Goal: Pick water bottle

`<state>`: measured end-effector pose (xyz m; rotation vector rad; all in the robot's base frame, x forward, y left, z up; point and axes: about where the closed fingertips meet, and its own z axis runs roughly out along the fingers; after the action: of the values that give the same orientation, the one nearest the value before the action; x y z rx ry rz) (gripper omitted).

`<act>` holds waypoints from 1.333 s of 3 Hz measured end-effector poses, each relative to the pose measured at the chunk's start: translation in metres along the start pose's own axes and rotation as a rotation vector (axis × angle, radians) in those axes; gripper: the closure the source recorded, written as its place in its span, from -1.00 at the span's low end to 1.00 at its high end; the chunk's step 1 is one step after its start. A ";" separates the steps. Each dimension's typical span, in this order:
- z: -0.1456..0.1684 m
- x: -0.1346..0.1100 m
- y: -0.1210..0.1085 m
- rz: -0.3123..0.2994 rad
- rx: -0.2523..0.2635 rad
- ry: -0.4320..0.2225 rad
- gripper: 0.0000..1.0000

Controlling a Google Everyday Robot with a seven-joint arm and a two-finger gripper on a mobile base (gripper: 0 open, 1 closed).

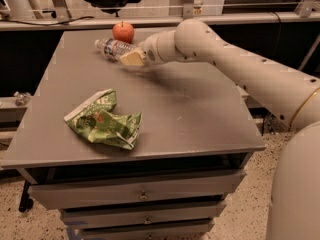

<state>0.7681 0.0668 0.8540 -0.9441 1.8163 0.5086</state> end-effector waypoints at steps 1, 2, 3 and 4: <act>-0.005 0.002 -0.001 0.007 0.009 -0.005 0.28; -0.014 0.000 0.004 0.010 -0.007 -0.023 0.76; -0.025 -0.008 0.012 -0.003 -0.038 -0.048 1.00; -0.046 -0.014 0.021 -0.025 -0.076 -0.074 1.00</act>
Offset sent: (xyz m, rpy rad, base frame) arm -0.0212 -0.0145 0.0161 0.0493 -0.0146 0.0180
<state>0.7275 0.0527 0.8852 -0.9860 1.7272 0.5930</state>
